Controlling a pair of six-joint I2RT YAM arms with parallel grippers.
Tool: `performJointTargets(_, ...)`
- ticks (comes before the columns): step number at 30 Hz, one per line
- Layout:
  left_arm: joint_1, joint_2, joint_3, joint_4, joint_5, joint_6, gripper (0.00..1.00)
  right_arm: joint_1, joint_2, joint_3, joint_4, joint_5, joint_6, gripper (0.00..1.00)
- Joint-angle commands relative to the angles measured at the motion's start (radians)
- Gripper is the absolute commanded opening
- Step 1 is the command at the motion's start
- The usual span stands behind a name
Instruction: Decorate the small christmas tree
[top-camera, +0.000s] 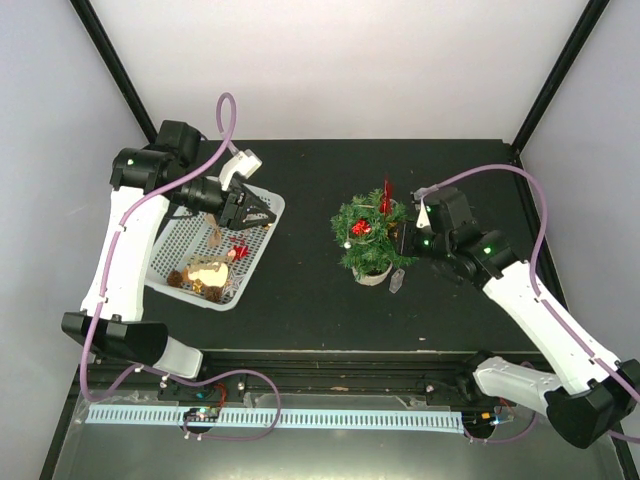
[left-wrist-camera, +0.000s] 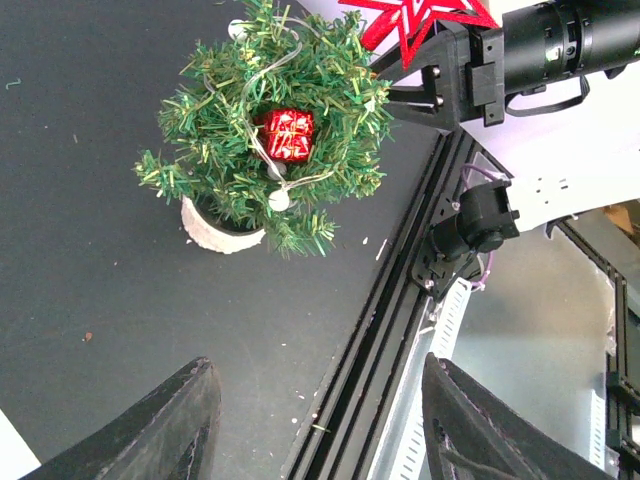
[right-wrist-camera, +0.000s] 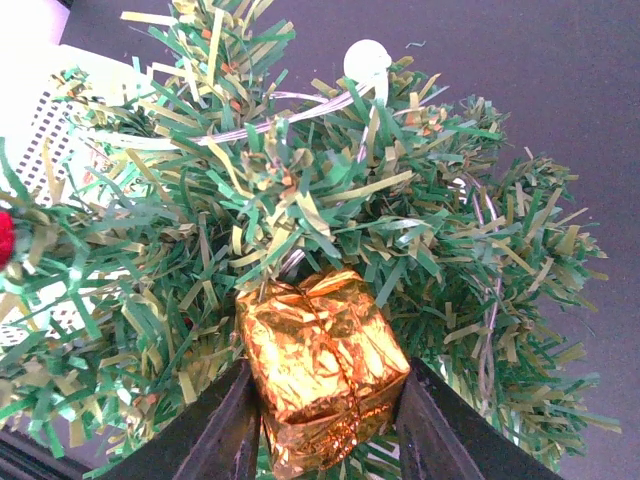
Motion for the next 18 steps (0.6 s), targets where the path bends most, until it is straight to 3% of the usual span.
performJointTargets(1, 0.002, -0.024, 0.003, 0.001, 0.0, 0.02, 0.56, -0.008, 0.025, 0.029, 0.015, -0.025, -0.019, 0.39)
performJointTargets(9, 0.002, -0.026, -0.008, -0.005, 0.008, 0.029, 0.57, -0.008, 0.039, 0.039, 0.007, -0.04, -0.029, 0.42)
performJointTargets(18, 0.002, -0.026, -0.009, -0.007, 0.012, 0.034, 0.57, -0.008, 0.012, 0.095, -0.031, -0.009, -0.045, 0.65)
